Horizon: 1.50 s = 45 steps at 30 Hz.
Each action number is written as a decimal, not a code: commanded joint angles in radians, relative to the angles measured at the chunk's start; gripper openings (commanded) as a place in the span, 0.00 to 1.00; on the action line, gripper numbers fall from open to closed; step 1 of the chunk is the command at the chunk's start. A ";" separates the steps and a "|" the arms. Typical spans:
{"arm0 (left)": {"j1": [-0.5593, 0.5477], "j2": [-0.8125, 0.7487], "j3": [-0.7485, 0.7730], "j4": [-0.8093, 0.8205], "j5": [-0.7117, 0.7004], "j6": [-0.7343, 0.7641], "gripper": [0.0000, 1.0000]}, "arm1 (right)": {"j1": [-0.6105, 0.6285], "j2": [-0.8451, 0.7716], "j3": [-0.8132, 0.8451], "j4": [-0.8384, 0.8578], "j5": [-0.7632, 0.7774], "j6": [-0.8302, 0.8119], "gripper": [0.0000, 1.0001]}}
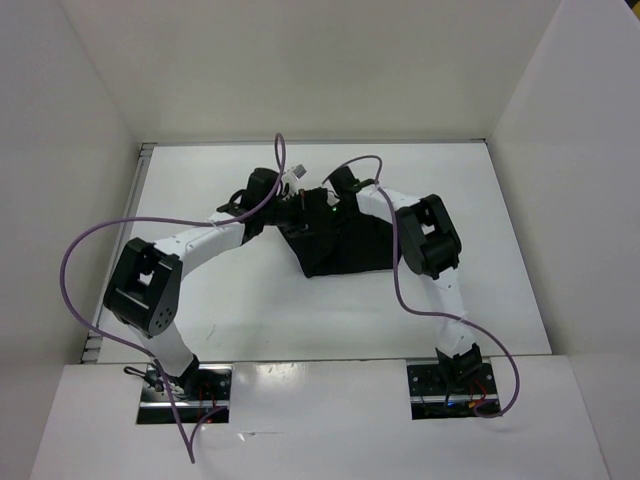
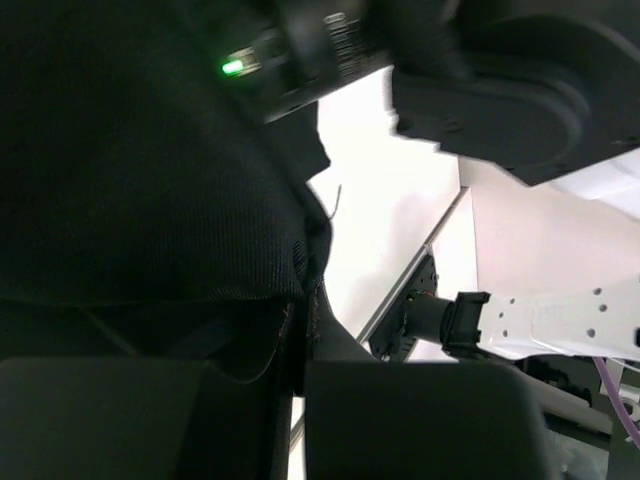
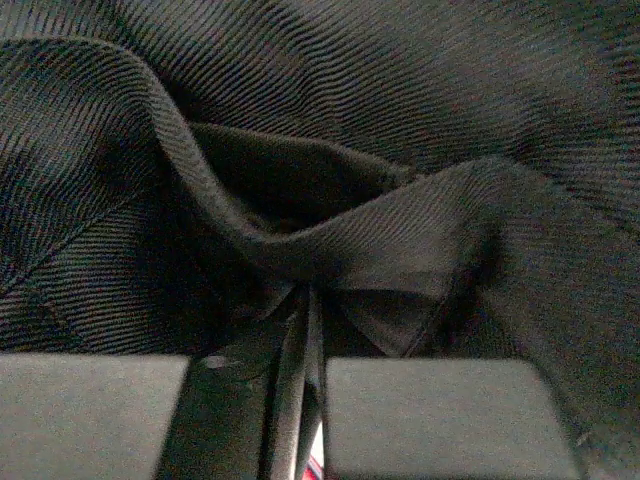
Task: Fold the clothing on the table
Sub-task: Fold the skirt
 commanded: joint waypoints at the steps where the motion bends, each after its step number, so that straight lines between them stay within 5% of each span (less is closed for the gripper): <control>1: -0.003 0.006 0.041 0.034 -0.001 -0.007 0.00 | -0.052 -0.112 -0.039 0.074 -0.123 0.006 0.14; 9: 0.038 -0.023 0.007 0.005 -0.021 0.007 0.00 | -0.249 -0.387 -0.218 0.022 -0.054 -0.018 0.42; 16: 0.047 -0.023 0.027 -0.005 -0.012 0.016 0.00 | -0.382 -0.447 -0.329 -0.084 0.419 -0.018 0.48; 20: 0.047 -0.014 0.037 -0.005 -0.012 0.016 0.00 | -0.407 -0.405 -0.349 -0.116 0.563 -0.028 0.48; 38: -0.126 0.280 0.334 -0.008 0.019 -0.033 0.00 | -0.304 -0.242 -0.340 0.014 0.281 0.008 0.42; 45: -0.164 0.366 0.403 0.003 0.032 -0.073 0.00 | -0.293 -0.242 -0.340 0.025 0.281 0.018 0.41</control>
